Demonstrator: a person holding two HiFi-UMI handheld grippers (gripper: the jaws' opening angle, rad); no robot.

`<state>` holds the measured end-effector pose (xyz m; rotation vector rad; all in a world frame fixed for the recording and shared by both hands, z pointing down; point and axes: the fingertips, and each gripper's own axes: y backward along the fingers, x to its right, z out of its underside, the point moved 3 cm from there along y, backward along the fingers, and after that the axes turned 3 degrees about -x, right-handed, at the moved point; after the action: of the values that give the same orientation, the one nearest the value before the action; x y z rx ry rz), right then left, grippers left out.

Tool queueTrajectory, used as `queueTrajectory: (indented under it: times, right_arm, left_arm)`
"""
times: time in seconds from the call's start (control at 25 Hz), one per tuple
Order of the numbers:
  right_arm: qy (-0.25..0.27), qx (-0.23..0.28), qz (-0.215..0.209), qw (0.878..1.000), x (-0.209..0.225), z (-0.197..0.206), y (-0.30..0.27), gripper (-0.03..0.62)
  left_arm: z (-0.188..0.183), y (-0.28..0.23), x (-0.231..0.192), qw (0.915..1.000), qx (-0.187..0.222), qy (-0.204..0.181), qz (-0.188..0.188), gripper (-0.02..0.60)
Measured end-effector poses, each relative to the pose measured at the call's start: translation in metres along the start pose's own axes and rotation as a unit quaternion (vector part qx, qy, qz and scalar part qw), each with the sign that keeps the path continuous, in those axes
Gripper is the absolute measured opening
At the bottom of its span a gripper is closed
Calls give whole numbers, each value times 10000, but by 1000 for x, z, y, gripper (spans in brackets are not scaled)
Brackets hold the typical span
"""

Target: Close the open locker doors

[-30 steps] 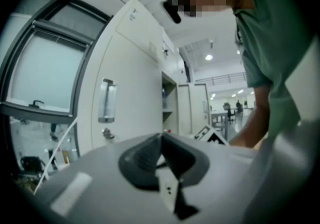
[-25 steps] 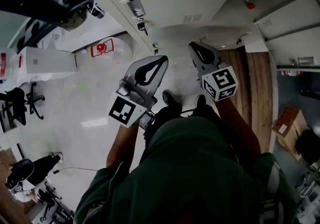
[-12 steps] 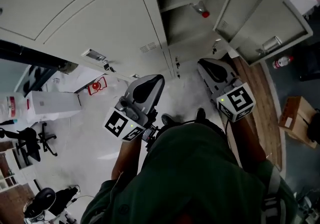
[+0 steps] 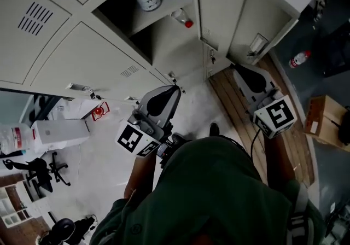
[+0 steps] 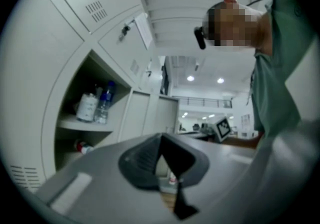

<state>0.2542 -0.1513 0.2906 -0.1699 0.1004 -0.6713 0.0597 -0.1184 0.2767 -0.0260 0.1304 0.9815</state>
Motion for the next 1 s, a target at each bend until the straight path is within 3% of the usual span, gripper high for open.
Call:
queueTrajectory:
  times: [0.52, 0.84, 1.0]
  right_arm:
    - [-233, 226, 89, 9994, 101, 15, 61, 42]
    - [-333, 232, -826, 9958, 117, 19, 42, 141]
    - [-303, 243, -1067, 9935, 116, 19, 32, 146]
  left_arm:
    - [20, -97, 36, 9988, -340, -85, 356, 2]
    - [25, -123, 41, 9979, -496, -103, 393, 2]
    - [27, -125, 39, 9980, -528, -75, 349, 2]
